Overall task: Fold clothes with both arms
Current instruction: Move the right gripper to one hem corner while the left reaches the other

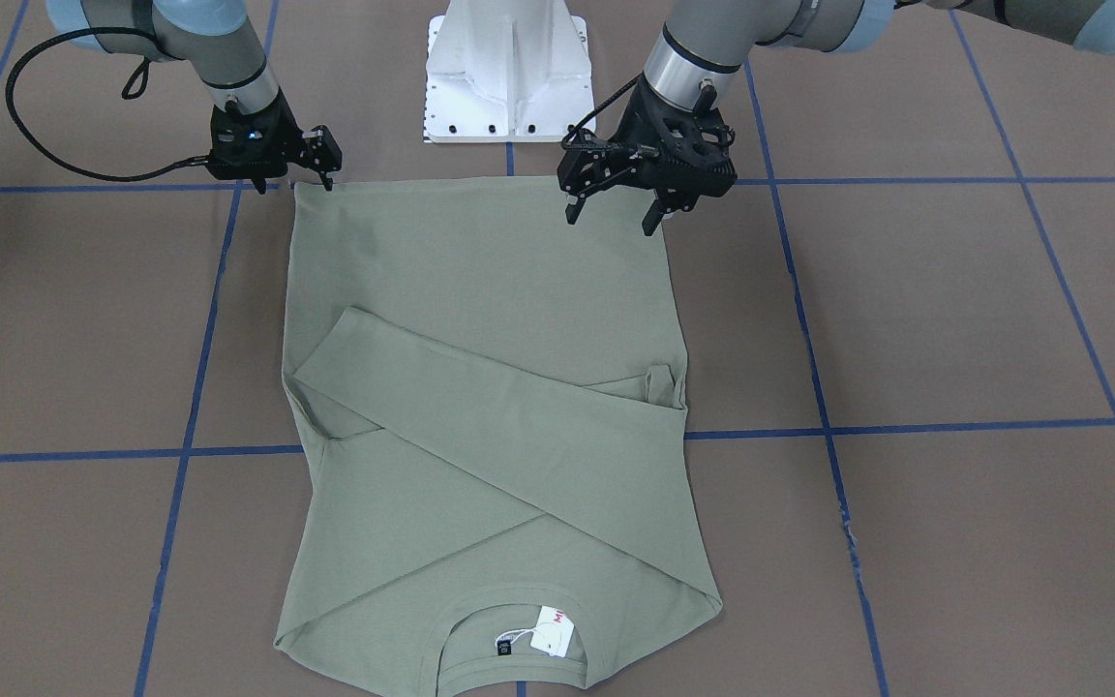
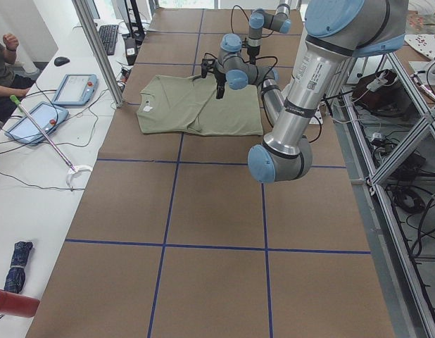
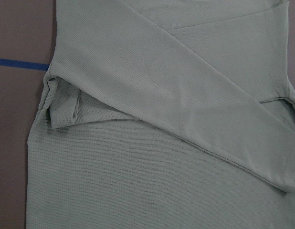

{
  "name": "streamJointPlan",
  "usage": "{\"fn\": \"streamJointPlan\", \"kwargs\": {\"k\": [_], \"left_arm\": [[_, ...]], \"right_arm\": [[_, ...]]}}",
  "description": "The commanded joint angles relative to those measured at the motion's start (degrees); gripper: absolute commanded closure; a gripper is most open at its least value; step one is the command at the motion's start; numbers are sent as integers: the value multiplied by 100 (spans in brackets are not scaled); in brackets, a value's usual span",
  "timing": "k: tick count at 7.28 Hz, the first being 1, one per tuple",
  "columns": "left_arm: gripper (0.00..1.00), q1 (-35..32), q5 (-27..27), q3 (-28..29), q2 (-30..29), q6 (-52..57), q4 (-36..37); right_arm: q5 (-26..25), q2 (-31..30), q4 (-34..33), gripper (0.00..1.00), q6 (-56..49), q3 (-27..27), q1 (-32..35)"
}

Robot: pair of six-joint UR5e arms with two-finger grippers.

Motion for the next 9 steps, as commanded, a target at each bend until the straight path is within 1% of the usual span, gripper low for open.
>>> {"fn": "streamJointPlan", "kwargs": {"k": [1, 3, 5, 6, 7, 9], "left_arm": [[0, 1, 0, -2, 0, 0, -7], [0, -8, 0, -10, 0, 0, -7], [0, -8, 9, -10, 0, 0, -7], [0, -8, 0, -45, 0, 0, -7], [0, -8, 9, -54, 0, 0, -7], [0, -17, 9, -54, 0, 0, -7]], "right_arm": [[78, 15, 0, 1, -6, -94, -21], [114, 50, 0, 6, -6, -156, -21], [114, 76, 0, 8, -15, -244, -39], [114, 76, 0, 21, -6, -235, -30], [123, 76, 0, 46, -15, -235, -30], [123, 76, 9, 80, -32, -218, -30]]}}
